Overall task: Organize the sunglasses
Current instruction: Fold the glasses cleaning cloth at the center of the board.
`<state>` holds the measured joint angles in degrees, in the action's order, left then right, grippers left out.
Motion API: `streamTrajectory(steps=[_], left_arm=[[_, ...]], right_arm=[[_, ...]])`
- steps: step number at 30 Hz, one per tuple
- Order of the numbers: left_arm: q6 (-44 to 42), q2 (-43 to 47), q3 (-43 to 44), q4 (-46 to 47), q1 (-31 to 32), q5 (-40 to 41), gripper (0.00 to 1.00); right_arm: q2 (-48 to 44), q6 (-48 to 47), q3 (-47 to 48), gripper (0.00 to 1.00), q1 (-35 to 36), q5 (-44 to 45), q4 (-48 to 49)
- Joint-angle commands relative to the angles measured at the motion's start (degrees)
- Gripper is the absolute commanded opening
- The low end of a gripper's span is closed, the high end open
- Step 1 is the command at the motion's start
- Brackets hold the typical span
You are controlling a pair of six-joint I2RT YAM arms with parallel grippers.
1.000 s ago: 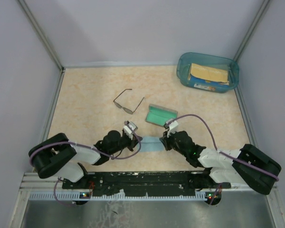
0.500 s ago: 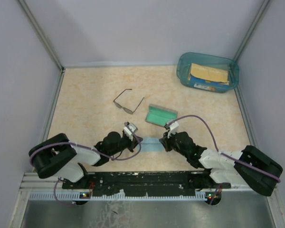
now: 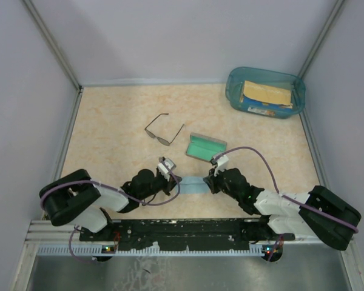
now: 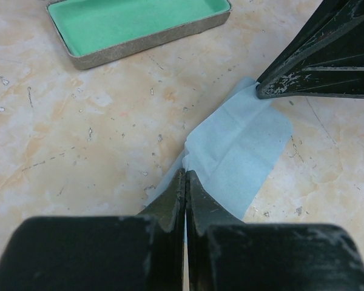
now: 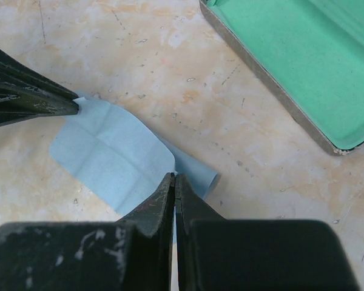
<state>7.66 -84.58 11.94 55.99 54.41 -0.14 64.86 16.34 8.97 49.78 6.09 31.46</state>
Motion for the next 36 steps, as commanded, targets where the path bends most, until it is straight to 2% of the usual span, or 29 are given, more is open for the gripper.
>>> streamTrajectory(steps=[1, 20, 36], left_arm=[[0.34, -0.59, -0.51, 2.94, 0.52, 0.14, 0.0], [0.52, -1.22, -0.6, 3.27, 0.69, 0.19, 0.02], [0.59, -1.62, -0.43, 3.25, 0.78, -0.16, 0.11]], right_arm=[[-1.15, 0.75, 0.25, 0.0, 0.59, 0.46, 0.8], [0.48, 2.42, 1.34, 0.0, 0.58, -0.34, -0.77], [0.97, 2.82, 2.01, 0.13, 0.58, -1.34, -1.25]])
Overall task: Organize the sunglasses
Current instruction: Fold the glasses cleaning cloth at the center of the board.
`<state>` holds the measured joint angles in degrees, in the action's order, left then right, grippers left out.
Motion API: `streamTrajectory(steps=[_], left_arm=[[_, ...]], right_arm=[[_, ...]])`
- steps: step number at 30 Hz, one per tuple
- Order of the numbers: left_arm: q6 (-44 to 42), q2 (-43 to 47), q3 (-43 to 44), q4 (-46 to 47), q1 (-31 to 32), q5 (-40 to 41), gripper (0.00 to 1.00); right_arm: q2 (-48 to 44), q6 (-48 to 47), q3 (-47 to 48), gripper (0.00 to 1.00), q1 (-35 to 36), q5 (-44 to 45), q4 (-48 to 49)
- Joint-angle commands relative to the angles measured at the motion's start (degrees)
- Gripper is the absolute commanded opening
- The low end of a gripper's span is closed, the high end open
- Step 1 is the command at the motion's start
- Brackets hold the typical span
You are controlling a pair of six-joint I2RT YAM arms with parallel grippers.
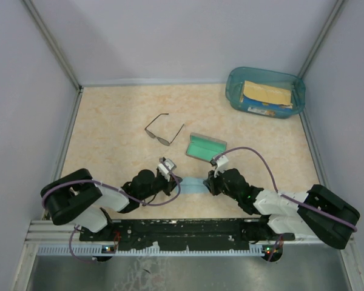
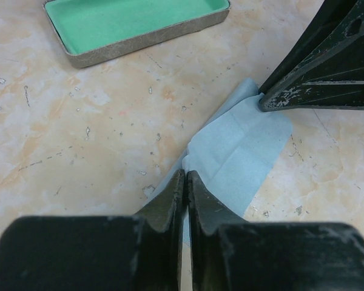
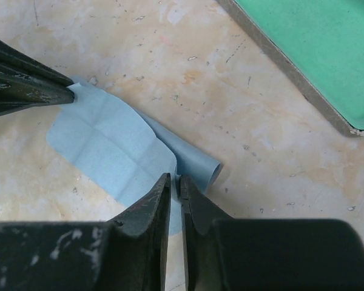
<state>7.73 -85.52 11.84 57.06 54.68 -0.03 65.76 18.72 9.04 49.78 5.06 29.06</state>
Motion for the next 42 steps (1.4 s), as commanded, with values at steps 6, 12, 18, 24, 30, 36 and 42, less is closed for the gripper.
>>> streamTrajectory(steps=[6, 12, 18, 24, 30, 36, 42], left_arm=[[0.55, -0.99, -0.31, 2.18, 0.52, -0.91, 0.17], [0.53, -0.71, -0.53, 2.2, 0.61, -1.12, 0.26], [0.46, -0.36, -0.67, 2.2, 0.69, -1.33, 0.36], [0.37, -0.44, -0.67, 2.18, 0.78, -1.7, 0.38], [0.29, -0.11, -0.76, 2.28, 0.96, -2.4, 0.39], [0.02, 0.49, -1.16, 2.36, 1.09, -3.11, 0.41], [-0.08, 1.24, -1.58, 2.41, 1.31, -3.39, 0.42]], right_arm=[[0.5, 0.53, 2.02, 0.16, 0.58, -0.64, 1.33], [0.46, 0.52, 2.04, 0.17, 0.58, -1.22, 1.42], [0.03, 0.44, 1.9, 0.21, 0.59, -1.97, 1.68], [-0.43, 0.41, 1.71, 0.23, 0.59, -2.75, 1.69], [-1.3, 0.44, 1.34, 0.26, 0.58, -3.53, 1.65], [-1.95, 0.42, 1.11, 0.26, 0.6, -4.63, 1.4], [-2.74, 0.61, 0.65, 0.26, 0.58, -5.15, 1.26]])
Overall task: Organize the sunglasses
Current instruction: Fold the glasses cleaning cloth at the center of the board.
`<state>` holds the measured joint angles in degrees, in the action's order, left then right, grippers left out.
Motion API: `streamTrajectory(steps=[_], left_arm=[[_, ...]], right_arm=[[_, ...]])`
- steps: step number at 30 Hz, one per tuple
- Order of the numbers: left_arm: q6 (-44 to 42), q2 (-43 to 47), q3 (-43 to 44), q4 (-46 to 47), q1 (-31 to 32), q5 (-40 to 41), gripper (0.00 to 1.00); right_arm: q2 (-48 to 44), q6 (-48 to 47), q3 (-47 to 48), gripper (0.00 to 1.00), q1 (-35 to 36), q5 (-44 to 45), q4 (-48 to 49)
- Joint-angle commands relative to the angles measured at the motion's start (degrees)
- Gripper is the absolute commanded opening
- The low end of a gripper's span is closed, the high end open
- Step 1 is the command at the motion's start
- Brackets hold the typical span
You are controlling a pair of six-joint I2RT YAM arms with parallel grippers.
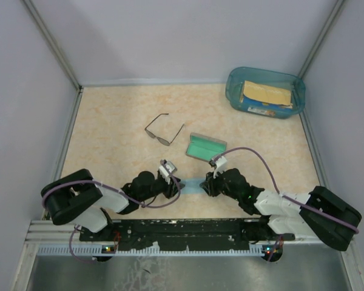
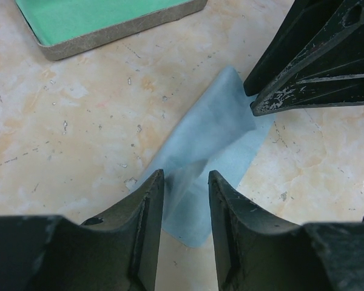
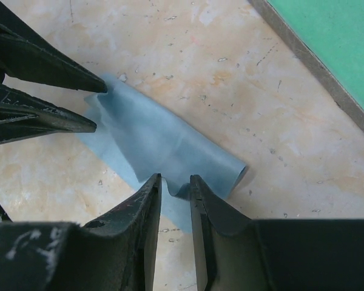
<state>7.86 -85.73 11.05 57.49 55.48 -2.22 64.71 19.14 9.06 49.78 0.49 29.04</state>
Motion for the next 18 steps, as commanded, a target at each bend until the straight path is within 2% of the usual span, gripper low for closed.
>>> streamTrajectory(steps=[1, 13, 18], left_arm=[[-0.22, 1.59, -0.85, 1.96, 0.57, -1.2, 0.42], [-0.26, 5.08, -1.96, 1.55, 0.99, -0.03, 0.43], [1.79, 9.55, -2.84, -1.2, 0.94, 5.41, 0.52]], right_arm=[[-1.84, 0.2, 0.61, 0.27, 0.6, -0.58, 1.11], [-5.25, 0.68, 0.34, 0.27, 0.61, -0.48, -0.66], [-9.89, 3.39, 1.1, 0.3, 0.58, 6.79, -5.62]])
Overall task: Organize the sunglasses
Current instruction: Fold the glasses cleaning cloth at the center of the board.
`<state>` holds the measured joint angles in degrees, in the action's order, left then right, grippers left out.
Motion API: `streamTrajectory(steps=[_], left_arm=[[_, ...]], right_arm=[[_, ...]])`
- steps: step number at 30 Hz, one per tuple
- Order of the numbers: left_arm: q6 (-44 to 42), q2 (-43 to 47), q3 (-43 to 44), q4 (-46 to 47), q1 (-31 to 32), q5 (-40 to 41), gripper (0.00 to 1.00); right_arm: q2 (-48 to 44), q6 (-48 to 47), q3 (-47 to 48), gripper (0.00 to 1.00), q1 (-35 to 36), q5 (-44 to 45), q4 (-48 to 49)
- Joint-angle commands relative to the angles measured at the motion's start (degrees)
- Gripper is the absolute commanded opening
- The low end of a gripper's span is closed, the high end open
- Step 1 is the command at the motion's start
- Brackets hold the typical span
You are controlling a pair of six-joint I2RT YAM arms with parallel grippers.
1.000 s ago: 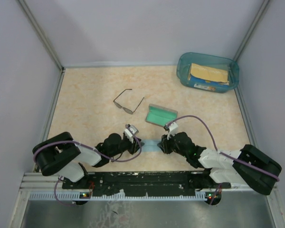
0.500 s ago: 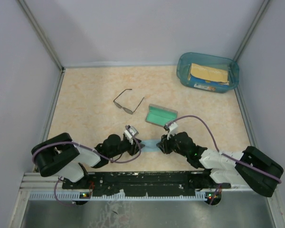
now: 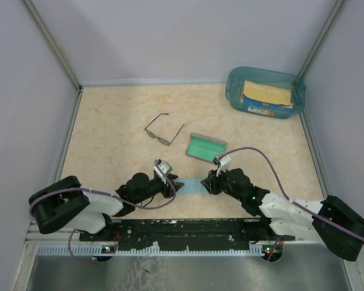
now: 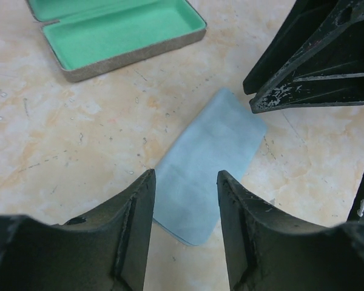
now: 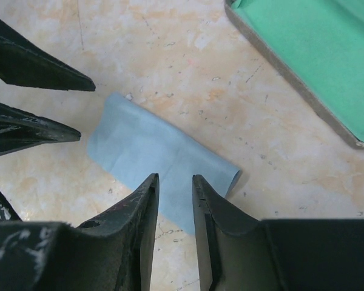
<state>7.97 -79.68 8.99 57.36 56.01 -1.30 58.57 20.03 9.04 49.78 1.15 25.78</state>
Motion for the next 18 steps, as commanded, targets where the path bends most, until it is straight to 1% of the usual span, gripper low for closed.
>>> streamTrajectory(steps=[1, 2, 3, 6, 8, 9, 11, 14, 18], left_arm=[[2.29, 4.18, -0.58, -2.37, 0.42, 6.48, 0.55], [3.05, 4.71, -0.11, -4.06, 0.4, 8.7, 0.57], [4.04, 4.97, 0.26, -6.27, 0.41, 10.66, 0.6], [8.27, 5.34, 1.1, -9.56, 0.33, 16.8, 0.72], [9.54, 4.76, 1.13, -9.4, 0.27, 18.07, 0.8], [10.78, 4.4, 1.17, -9.33, 0.06, 18.3, 0.82], [11.99, 3.61, 1.04, -8.31, -0.53, 16.64, 0.84], [13.82, 2.13, 0.07, -4.39, -1.49, 13.58, 0.84], [16.34, -0.42, -0.84, 0.65, -3.48, 9.03, 0.84]], right_arm=[[-4.33, 3.42, 1.48, 0.3, 0.63, 8.29, -3.81], [-4.76, 4.29, 1.87, 0.36, 0.54, 10.22, -5.71], [-5.04, 5.21, 2.15, 0.39, 0.5, 12.24, -6.83], [-5.24, 6.23, 2.84, 0.4, -0.36, 12.99, -7.82], [-5.03, 6.81, 2.69, 0.44, -1.64, 11.76, -6.89], [-4.8, 7.08, 2.46, 0.45, -2.45, 10.64, -6.2], [-4.69, 7.45, 1.54, 0.45, -4.6, 8.01, -3.92], [-4.56, 7.82, 0.5, 0.45, -7.46, 4.44, -0.43], [-2.8, 7.05, 0.47, 0.47, -8.66, 2.16, 2.05]])
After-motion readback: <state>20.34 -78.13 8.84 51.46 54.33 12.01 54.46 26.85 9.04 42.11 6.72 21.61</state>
